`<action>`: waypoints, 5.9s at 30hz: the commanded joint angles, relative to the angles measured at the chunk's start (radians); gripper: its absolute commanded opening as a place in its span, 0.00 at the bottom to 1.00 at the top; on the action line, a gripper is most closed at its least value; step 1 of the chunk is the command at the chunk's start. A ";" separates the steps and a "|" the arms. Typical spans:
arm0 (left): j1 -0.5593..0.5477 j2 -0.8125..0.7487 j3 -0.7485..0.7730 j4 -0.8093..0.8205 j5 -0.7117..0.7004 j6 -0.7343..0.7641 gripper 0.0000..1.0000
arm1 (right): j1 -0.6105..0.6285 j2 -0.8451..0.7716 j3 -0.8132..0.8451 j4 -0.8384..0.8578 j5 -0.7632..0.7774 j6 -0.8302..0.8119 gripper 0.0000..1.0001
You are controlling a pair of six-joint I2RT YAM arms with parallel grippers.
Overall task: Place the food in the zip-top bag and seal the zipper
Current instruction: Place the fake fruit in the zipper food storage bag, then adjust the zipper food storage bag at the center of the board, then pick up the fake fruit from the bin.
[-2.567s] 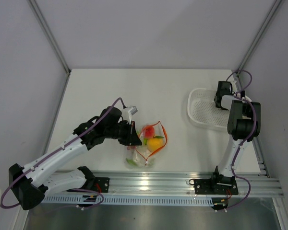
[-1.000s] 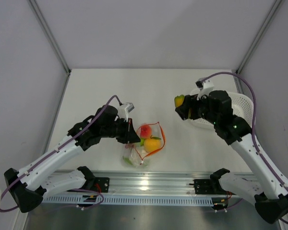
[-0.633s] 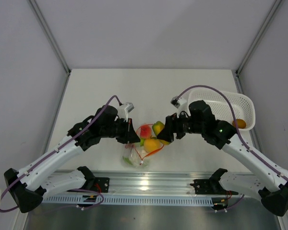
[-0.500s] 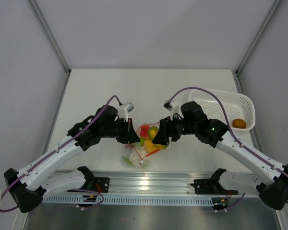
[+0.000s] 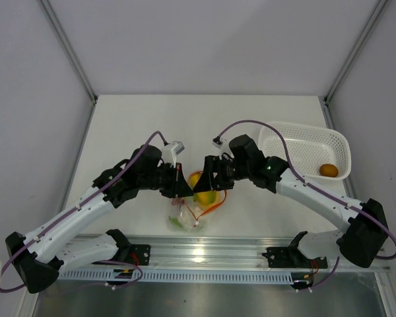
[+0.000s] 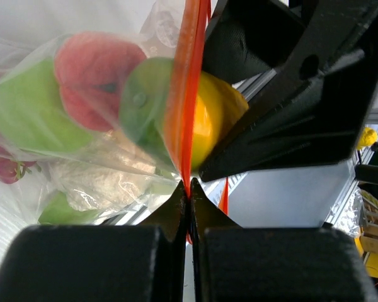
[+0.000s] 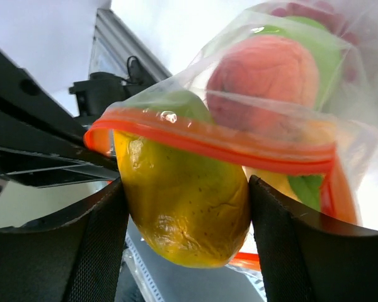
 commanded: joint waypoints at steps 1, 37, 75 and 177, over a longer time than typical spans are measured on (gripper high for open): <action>0.009 -0.028 0.042 0.051 0.033 -0.021 0.01 | 0.039 -0.002 0.038 0.116 -0.015 0.119 0.68; 0.009 -0.054 0.036 0.042 0.022 -0.021 0.01 | 0.071 -0.110 -0.050 -0.197 0.547 -0.131 0.61; 0.024 -0.205 0.011 -0.088 -0.116 -0.035 0.01 | 0.144 -0.074 0.281 -0.207 0.395 -0.095 0.00; 0.024 -0.064 0.017 -0.035 -0.021 -0.042 0.00 | -1.037 0.425 0.073 -0.055 1.070 -0.113 0.08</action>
